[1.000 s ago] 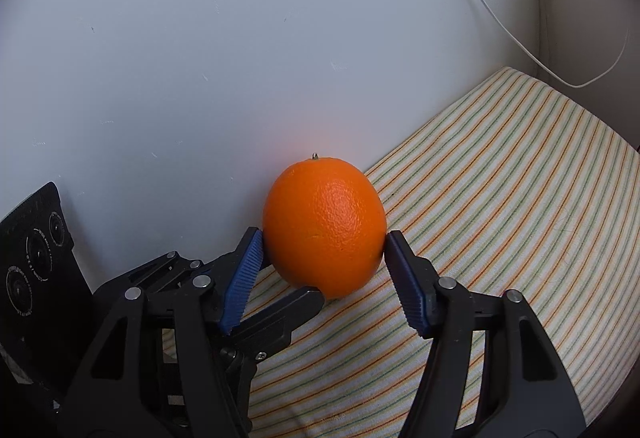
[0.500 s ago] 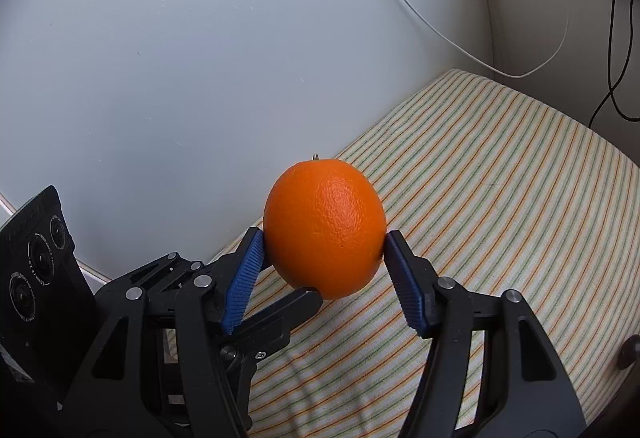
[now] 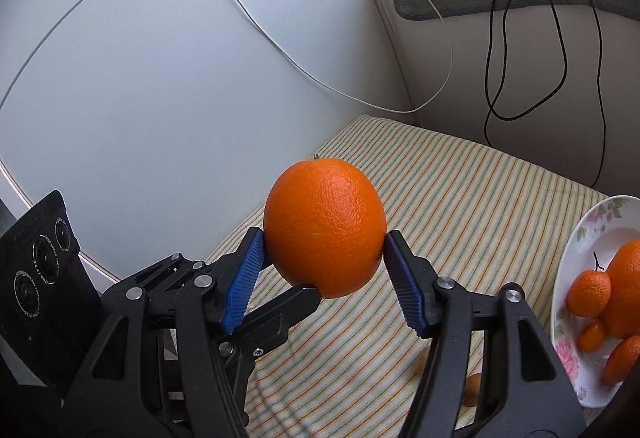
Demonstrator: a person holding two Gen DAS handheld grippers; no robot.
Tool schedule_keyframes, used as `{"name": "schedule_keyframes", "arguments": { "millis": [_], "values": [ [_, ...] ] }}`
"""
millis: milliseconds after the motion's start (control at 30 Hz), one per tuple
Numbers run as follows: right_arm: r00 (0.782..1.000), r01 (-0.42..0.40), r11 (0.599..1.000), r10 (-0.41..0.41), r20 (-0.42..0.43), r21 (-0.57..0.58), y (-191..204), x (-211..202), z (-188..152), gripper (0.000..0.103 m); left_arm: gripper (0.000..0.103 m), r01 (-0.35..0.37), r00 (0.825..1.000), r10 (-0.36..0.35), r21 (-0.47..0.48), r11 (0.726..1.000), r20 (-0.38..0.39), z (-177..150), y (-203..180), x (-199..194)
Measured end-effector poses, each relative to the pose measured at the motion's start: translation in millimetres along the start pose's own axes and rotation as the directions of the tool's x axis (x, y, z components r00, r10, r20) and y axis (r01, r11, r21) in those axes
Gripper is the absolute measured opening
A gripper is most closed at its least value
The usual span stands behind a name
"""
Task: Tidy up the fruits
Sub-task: 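Carry the large orange with the right gripper onto the plate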
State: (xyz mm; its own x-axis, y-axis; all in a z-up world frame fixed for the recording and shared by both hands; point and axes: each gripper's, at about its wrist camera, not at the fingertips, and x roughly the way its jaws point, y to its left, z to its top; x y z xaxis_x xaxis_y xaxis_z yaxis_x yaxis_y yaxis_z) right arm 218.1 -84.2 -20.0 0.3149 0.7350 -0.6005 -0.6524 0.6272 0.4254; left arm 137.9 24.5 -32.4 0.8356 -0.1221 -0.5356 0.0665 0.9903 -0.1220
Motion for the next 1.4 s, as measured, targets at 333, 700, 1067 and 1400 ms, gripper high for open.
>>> {"name": "schedule_keyframes", "arguments": {
  "millis": [333, 700, 1067, 1400],
  "values": [
    [0.994, 0.080, 0.993, -0.085, 0.063, 0.084, -57.5, -67.2, -2.5, 0.064, 0.039, 0.116, 0.993, -0.116, 0.071, 0.991, -0.009, 18.5, -70.7, 25.8],
    [0.979, 0.172, 0.974, -0.186, 0.088, 0.150, -131.1, -106.7, 9.1, 0.064, 0.039, 0.240, 0.970, -0.235, 0.114, 0.964, -0.056, 48.7, -134.4, 77.3],
    [0.957, 0.280, 0.946, -0.289, 0.033, 0.165, -197.8, -125.4, 10.6, 0.064, 0.039, 0.316, 0.941, -0.299, 0.095, 0.944, -0.158, 52.3, -181.7, 132.4],
    [0.939, 0.343, 0.930, -0.341, -0.038, 0.130, -221.6, -98.4, 14.2, 0.062, 0.038, 0.329, 0.923, -0.307, 0.060, 0.943, -0.234, 44.7, -183.8, 154.8]
  ]
}}
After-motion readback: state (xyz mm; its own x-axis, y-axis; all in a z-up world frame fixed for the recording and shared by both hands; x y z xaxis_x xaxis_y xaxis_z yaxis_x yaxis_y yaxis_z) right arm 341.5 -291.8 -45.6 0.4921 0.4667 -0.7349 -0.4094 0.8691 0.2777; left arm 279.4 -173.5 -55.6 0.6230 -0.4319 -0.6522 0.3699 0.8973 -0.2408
